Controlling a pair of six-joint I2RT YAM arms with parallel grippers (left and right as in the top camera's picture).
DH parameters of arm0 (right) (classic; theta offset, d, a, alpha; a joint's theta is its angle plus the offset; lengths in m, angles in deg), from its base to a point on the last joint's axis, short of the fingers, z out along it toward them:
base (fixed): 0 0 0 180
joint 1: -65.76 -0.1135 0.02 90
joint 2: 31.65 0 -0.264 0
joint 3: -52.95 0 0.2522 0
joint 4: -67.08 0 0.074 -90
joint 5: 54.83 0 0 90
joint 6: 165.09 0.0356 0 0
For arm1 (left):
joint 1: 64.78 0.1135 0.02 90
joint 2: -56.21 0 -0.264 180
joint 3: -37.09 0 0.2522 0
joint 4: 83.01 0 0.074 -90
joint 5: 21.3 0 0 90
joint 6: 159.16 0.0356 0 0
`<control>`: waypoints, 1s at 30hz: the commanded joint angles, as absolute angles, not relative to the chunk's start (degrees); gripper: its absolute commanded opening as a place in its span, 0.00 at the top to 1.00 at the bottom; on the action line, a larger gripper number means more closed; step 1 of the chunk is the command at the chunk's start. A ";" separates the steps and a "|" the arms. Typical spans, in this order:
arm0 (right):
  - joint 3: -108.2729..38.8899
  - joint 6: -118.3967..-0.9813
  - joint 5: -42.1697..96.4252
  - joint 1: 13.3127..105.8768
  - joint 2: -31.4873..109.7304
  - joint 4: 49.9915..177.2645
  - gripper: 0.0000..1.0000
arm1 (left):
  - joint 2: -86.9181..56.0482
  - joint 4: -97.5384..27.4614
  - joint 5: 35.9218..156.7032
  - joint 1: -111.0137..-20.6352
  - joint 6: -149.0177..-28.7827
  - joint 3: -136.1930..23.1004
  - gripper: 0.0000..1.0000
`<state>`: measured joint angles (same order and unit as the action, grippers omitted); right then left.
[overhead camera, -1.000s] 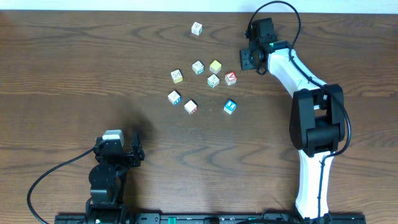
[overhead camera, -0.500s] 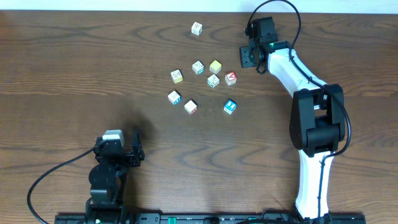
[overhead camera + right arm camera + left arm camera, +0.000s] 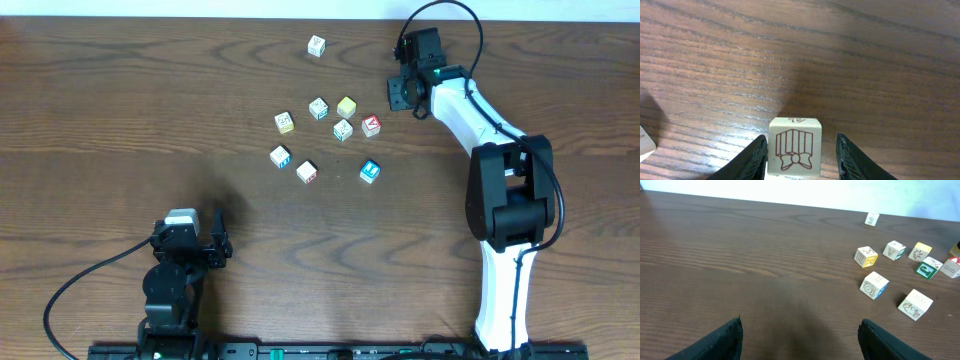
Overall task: Lift 4 blocks
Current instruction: 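Close the right gripper on the white gate-picture block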
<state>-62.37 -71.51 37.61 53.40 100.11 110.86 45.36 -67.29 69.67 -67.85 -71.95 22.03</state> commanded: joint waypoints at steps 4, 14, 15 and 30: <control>-63.12 -71.25 38.31 53.81 100.77 111.02 0.60 | 45.12 -65.21 68.95 -67.98 -71.40 23.10 0.26; -63.12 -68.17 37.41 53.81 103.15 111.10 0.64 | 45.12 -65.19 68.95 -67.98 -71.40 23.10 0.26; -63.12 -67.78 36.76 53.81 103.35 111.21 0.66 | 45.12 -65.19 68.95 -67.98 -71.40 23.10 0.26; -63.20 -67.43 34.92 53.03 103.59 109.57 0.68 | 45.12 -65.19 68.95 -67.98 -71.40 23.10 0.25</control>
<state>-62.44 -67.73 35.62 53.29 102.12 110.05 45.32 -67.29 69.67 -67.85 -71.95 22.03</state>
